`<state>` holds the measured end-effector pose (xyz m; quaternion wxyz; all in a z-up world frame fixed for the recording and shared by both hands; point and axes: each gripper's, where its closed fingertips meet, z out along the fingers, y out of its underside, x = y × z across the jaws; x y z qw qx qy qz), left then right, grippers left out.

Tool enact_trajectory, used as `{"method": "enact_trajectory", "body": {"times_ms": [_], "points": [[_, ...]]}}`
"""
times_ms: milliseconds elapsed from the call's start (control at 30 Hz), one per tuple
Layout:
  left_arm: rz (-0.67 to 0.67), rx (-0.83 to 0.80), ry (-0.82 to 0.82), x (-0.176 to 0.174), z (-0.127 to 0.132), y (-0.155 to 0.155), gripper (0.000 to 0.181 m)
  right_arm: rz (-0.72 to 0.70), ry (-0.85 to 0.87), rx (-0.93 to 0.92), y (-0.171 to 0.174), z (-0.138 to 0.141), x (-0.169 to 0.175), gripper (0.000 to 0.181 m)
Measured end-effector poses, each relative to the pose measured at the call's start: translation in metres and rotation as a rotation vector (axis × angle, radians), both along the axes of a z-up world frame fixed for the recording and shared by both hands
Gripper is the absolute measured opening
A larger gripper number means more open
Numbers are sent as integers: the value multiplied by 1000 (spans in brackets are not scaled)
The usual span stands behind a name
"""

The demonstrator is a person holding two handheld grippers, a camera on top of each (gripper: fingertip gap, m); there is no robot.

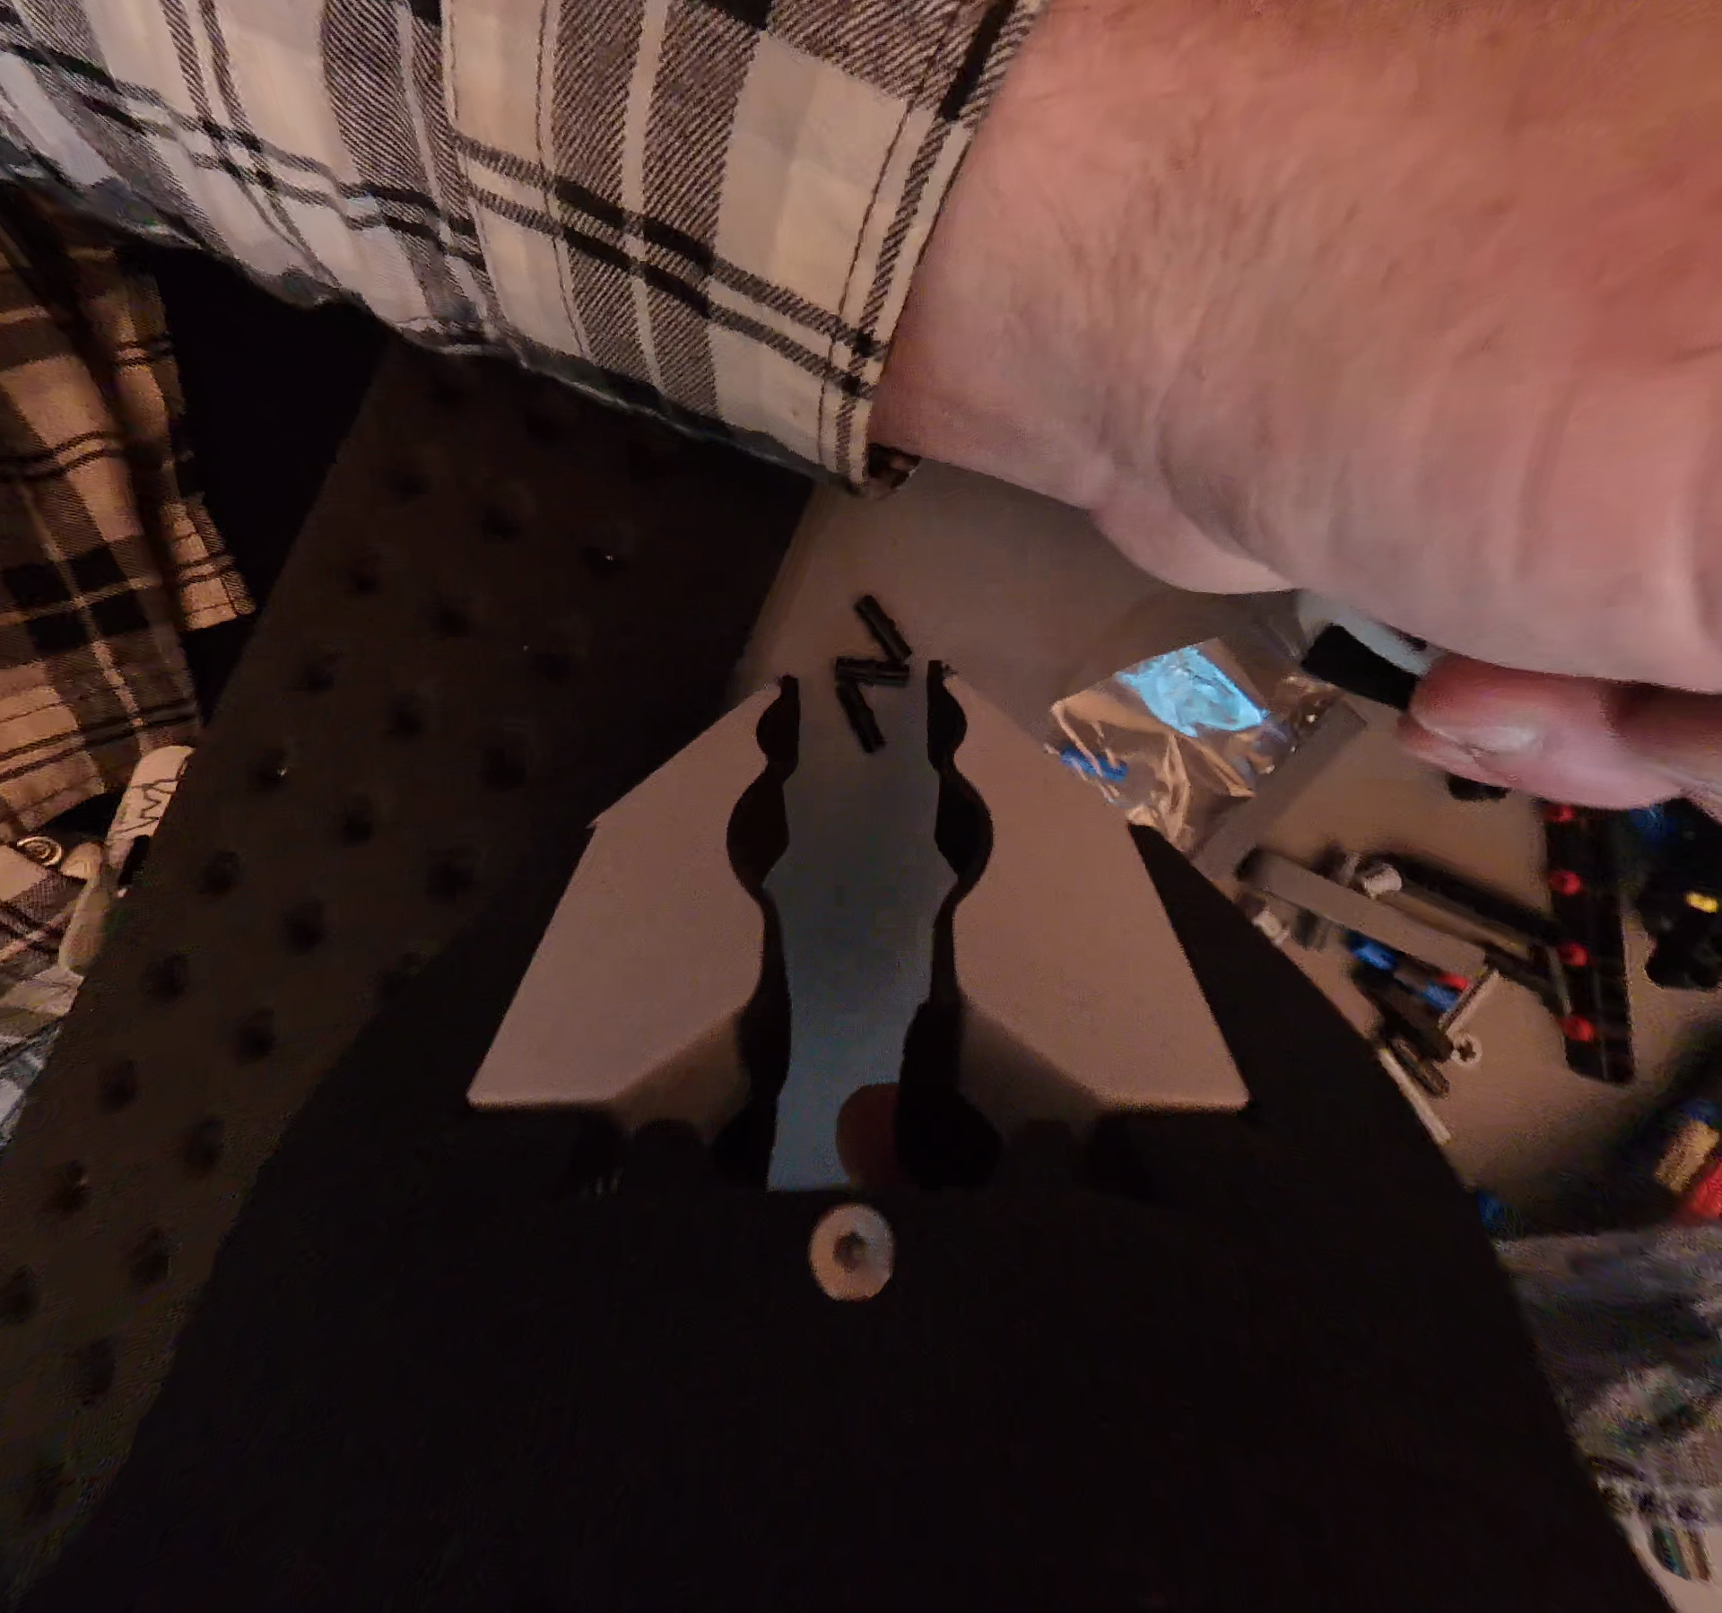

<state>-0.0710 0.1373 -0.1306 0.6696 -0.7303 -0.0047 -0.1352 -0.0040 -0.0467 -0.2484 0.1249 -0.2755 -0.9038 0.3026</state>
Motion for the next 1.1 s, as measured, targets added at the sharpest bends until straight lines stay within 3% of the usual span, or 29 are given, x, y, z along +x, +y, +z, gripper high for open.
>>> {"method": "enact_trajectory", "body": {"times_ms": [400,700,867,1100], "points": [[-5,2,-1,1,1,0,0,-5,-27,-13,1,-7,-5,0],[-3,2,0,1,1,0,0,-24,-12,-43,7,0,-1,0],[0,3,1,1,1,0,0,-18,10,-29,-2,-3,-9,18],[-1,4,-2,0,1,0,0,-6,-25,-53,-7,-9,-13,3]]}}
